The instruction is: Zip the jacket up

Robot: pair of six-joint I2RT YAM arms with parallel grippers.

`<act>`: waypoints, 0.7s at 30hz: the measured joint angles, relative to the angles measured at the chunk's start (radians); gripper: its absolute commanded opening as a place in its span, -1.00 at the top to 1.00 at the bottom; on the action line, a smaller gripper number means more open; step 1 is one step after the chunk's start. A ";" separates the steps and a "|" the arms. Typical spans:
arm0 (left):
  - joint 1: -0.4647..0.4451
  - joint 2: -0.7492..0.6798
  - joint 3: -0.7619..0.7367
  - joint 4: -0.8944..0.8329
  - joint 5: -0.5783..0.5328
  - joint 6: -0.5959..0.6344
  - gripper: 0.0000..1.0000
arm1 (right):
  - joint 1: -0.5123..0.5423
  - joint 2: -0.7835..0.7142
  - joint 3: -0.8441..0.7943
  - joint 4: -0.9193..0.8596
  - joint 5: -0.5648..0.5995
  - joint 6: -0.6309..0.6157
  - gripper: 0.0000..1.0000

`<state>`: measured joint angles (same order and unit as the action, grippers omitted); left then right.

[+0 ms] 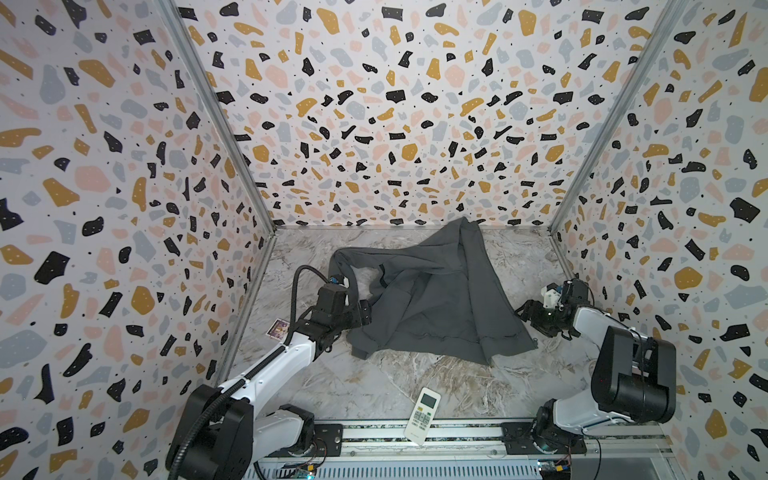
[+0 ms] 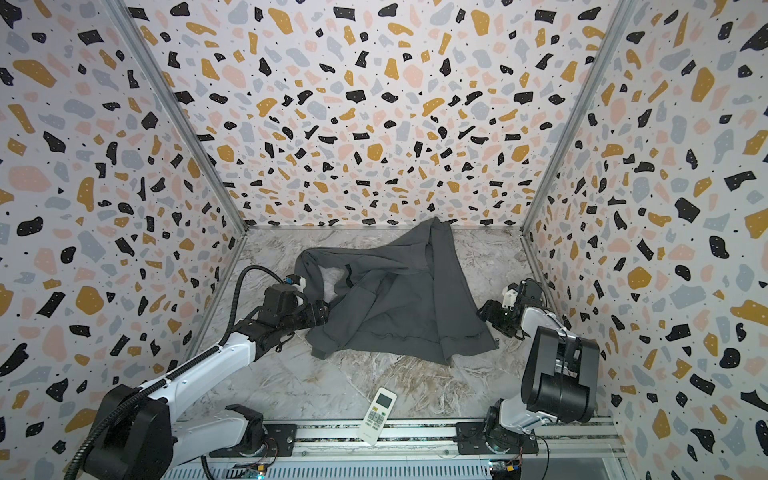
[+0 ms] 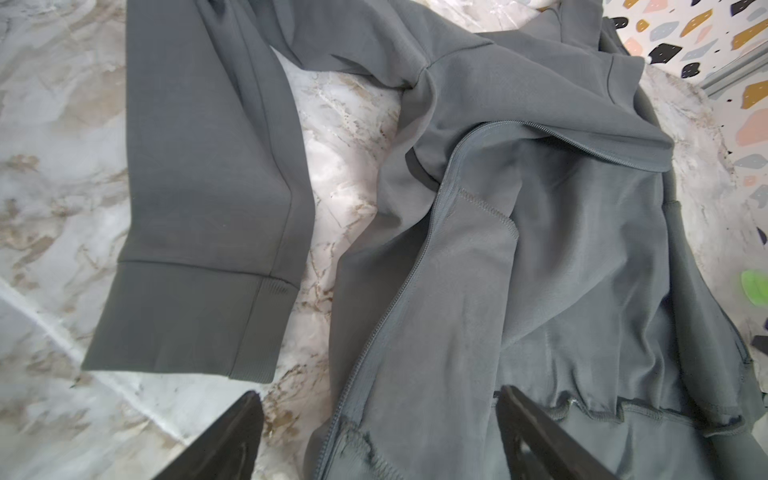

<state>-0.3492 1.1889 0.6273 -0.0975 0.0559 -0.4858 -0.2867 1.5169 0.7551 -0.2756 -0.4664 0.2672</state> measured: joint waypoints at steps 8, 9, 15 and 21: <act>0.000 0.015 0.000 0.018 0.014 0.004 -0.80 | 0.000 0.027 -0.008 0.003 -0.019 -0.006 -0.21; 0.000 0.018 0.000 0.018 0.014 0.005 -0.80 | 0.000 0.032 -0.008 0.008 -0.023 -0.006 -0.15; 0.000 0.030 0.000 0.017 0.012 0.019 -0.82 | 0.001 0.042 -0.006 0.015 -0.048 -0.008 0.31; 0.000 0.030 0.000 0.018 0.010 0.022 -0.82 | 0.036 0.002 -0.027 0.015 -0.090 0.011 0.76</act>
<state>-0.3492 1.2190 0.6273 -0.0795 0.0654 -0.4641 -0.2504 1.5188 0.7277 -0.2607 -0.5564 0.2779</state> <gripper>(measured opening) 0.909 0.156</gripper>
